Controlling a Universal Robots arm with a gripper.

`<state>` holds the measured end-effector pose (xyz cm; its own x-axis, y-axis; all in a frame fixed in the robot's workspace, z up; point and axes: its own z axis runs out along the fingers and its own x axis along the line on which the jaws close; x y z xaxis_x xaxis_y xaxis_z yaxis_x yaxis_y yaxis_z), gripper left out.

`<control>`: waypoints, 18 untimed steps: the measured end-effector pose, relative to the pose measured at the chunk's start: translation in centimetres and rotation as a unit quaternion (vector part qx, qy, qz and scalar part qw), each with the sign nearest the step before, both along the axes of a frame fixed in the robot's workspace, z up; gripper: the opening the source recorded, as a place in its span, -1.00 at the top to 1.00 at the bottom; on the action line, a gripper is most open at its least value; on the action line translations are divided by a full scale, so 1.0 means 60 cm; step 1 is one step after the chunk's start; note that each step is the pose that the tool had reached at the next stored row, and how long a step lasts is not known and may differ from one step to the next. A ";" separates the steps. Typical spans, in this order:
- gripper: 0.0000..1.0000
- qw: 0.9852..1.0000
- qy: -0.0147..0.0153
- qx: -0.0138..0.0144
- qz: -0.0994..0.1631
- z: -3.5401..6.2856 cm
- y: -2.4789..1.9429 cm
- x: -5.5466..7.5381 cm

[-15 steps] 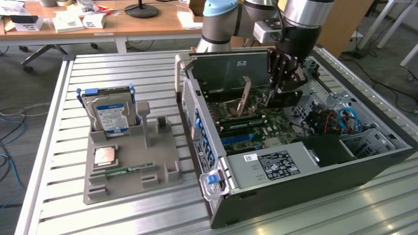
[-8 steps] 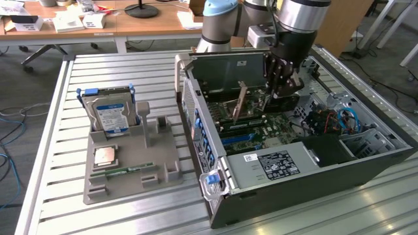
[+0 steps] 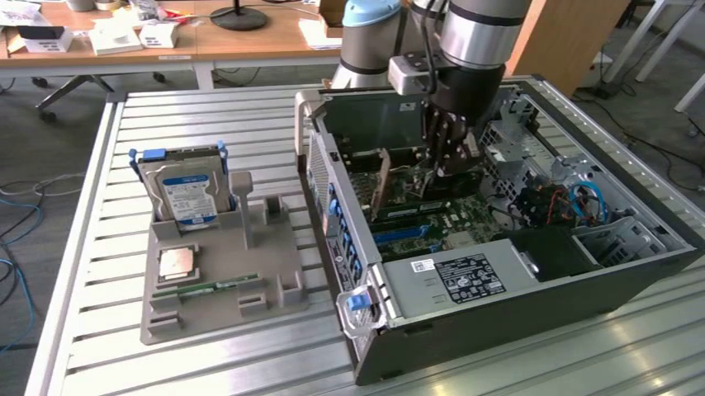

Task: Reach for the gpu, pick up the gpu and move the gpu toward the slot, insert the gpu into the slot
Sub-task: 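Insert the gpu into the slot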

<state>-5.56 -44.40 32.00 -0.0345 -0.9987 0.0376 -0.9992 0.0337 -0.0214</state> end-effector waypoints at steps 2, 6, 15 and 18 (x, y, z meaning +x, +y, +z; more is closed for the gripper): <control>0.48 1.000 0.000 0.000 0.000 -0.006 0.0000 -0.009; 0.48 1.000 0.000 0.000 0.000 -0.018 0.0000 -0.014; 0.48 1.000 0.000 -0.001 0.000 -0.046 -0.0025 -0.031; 0.48 1.000 0.000 0.003 0.000 -0.052 -0.0046 -0.035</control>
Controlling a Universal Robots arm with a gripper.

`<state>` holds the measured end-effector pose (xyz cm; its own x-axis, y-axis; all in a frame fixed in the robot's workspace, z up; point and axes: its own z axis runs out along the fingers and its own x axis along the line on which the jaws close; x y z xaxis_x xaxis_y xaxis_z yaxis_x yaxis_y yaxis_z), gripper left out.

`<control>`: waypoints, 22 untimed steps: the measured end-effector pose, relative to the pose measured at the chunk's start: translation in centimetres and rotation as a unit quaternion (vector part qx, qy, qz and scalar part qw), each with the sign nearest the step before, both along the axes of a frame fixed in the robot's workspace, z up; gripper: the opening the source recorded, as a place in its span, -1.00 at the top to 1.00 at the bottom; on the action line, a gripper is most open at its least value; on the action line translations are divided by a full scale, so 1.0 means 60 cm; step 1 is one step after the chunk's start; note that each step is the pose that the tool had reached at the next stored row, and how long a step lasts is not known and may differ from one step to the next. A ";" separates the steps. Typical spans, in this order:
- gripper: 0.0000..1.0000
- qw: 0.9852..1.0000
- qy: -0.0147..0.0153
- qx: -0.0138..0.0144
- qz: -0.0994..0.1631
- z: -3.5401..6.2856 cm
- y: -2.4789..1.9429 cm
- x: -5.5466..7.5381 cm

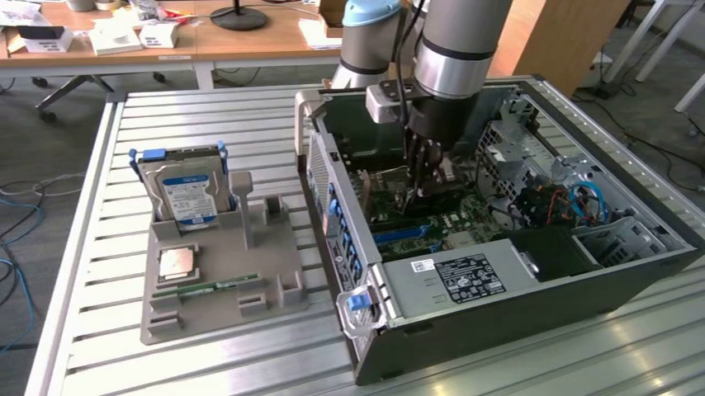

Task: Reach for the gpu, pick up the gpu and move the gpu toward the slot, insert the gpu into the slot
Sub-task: 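Insert the gpu into the slot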

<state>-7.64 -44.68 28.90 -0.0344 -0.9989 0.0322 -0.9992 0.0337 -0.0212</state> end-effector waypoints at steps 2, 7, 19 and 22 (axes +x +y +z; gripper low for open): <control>0.48 1.000 0.000 0.012 0.000 -0.001 -0.0019 -0.001; 0.48 1.000 0.000 0.021 0.000 -0.002 -0.0043 -0.001; 0.48 0.999 0.000 0.038 -0.001 -0.009 -0.0209 -0.001; 0.48 0.999 0.000 0.038 -0.001 -0.009 -0.0210 -0.001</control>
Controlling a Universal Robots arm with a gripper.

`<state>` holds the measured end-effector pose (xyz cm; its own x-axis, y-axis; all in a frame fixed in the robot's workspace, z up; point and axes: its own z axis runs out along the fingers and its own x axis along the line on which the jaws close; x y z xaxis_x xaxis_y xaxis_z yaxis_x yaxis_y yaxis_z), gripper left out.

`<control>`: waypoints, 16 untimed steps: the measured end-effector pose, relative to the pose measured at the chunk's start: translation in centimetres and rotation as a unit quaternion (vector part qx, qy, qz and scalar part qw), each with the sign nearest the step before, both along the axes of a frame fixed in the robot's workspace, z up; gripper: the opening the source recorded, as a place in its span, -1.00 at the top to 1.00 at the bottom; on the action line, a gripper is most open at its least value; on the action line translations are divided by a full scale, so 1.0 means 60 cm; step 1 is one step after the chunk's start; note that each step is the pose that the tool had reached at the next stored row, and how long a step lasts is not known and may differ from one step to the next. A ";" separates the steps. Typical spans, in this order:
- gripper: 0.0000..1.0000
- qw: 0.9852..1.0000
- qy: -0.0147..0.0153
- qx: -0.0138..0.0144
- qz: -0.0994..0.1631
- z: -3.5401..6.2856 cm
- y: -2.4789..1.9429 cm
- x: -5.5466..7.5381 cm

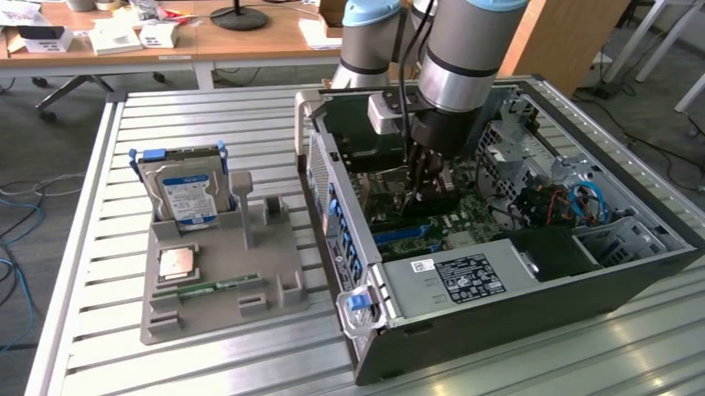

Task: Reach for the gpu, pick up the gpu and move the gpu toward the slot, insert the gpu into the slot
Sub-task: 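Insert the gpu into the slot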

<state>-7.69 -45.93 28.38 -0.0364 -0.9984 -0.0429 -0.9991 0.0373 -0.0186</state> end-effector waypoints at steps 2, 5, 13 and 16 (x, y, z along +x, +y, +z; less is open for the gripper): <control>0.48 1.000 0.000 0.000 0.000 0.000 -0.0001 0.000; 0.48 1.000 0.000 0.000 0.000 -0.004 -0.0001 -0.007; 0.48 1.000 0.000 -0.003 0.000 -0.026 -0.0007 -0.021; 0.48 1.000 0.000 -0.005 0.000 -0.028 -0.0013 -0.021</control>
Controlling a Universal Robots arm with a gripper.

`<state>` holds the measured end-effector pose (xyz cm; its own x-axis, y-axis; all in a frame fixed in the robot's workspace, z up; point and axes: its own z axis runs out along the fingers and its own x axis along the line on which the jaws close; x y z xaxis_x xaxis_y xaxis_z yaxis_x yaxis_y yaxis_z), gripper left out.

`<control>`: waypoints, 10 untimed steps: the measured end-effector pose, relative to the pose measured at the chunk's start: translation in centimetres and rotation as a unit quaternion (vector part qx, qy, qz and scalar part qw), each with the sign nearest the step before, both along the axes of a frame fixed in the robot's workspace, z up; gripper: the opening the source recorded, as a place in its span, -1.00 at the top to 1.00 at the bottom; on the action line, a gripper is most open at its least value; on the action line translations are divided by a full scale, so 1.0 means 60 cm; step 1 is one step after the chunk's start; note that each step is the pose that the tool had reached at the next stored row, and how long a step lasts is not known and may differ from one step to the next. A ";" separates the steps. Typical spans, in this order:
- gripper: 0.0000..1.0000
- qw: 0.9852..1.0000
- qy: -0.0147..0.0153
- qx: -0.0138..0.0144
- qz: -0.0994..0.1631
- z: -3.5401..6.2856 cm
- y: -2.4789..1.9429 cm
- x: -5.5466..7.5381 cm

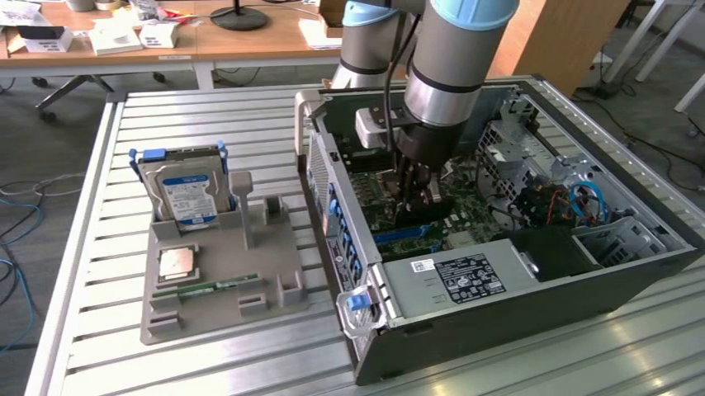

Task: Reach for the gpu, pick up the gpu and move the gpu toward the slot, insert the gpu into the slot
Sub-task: 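Insert the gpu into the slot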

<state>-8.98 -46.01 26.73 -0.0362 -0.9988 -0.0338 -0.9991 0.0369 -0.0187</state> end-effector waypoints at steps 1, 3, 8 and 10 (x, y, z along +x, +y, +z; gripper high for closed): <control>0.48 1.000 0.000 0.000 0.000 0.000 -0.0001 0.000; 0.48 1.000 0.000 0.000 0.000 0.000 -0.0005 0.000; 0.48 1.000 0.000 0.000 0.000 0.000 -0.0027 0.005; 0.48 1.000 0.000 0.000 0.000 0.000 -0.0035 0.006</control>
<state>-8.59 -46.22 26.72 -0.0364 -0.9988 -0.0331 -0.9991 0.0371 -0.0187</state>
